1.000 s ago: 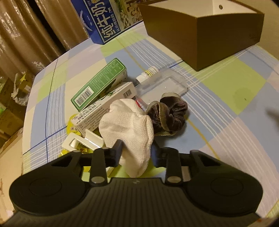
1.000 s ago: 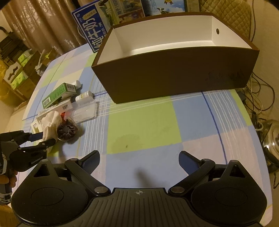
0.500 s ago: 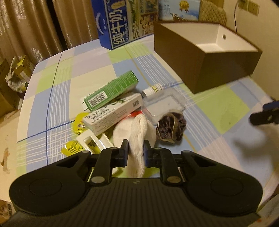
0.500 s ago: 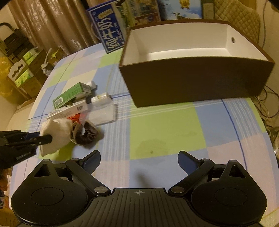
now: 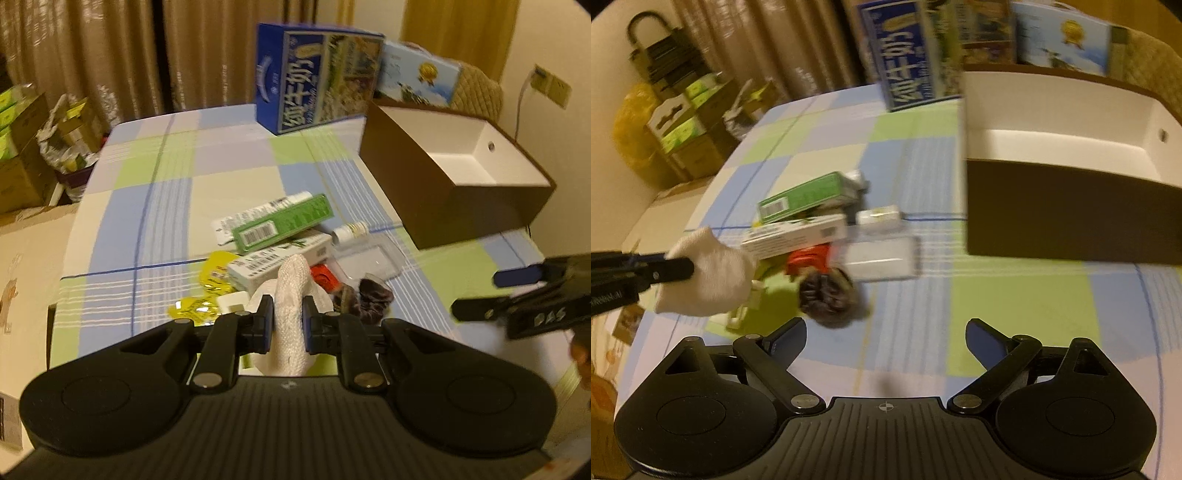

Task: Organize objects
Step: 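Grasp the dark brown sock with the right tool while the left tool holds the cloth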

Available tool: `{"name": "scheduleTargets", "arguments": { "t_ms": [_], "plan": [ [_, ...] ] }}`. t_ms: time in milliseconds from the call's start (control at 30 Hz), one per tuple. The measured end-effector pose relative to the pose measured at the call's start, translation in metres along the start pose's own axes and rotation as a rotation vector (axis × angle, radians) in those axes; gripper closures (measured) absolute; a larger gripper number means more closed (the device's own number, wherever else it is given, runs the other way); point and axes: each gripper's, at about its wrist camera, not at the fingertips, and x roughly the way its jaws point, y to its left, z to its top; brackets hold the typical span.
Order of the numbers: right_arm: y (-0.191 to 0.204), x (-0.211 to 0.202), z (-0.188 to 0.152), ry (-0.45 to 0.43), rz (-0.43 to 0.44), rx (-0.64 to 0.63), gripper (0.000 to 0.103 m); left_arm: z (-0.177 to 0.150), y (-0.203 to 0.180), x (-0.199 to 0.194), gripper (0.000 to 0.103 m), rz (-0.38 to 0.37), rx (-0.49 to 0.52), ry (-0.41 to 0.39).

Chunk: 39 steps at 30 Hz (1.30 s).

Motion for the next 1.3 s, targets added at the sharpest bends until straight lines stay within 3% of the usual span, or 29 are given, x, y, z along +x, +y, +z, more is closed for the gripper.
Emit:
{"name": "scheduleTargets", "arguments": {
  "t_ms": [233, 667, 767, 900, 967, 1033, 1133, 1300],
  "plan": [
    [0.031, 0.038, 0.006, 0.038, 0.033, -0.086, 0.015, -0.004, 0.028, -0.012, 0.091, 0.043, -0.070, -0.007],
    [0.061, 0.096, 0.017, 0.098, -0.010, -0.182, 0.027, -0.014, 0.075, -0.011, 0.091, 0.115, -0.151, 0.016],
    [0.064, 0.104, 0.020, 0.110, -0.018, -0.194, 0.034, -0.015, 0.081, -0.008, 0.091, 0.119, -0.158, 0.025],
    [0.066, 0.111, 0.021, 0.119, -0.039, -0.219, 0.059, -0.013, 0.086, -0.002, 0.091, 0.116, -0.158, 0.033],
    [0.065, 0.110, 0.022, 0.116, -0.035, -0.221, 0.063, -0.012, 0.087, -0.001, 0.091, 0.112, -0.156, 0.034],
    [0.064, 0.108, 0.023, 0.111, -0.035, -0.218, 0.075, -0.011, 0.088, 0.001, 0.091, 0.109, -0.154, 0.035],
    [0.061, 0.101, 0.024, 0.101, -0.021, -0.208, 0.082, -0.008, 0.088, 0.002, 0.091, 0.105, -0.151, 0.034],
    [0.053, 0.078, 0.026, 0.068, 0.005, -0.177, 0.084, -0.002, 0.082, 0.001, 0.091, 0.098, -0.133, 0.021]
  ]
}}
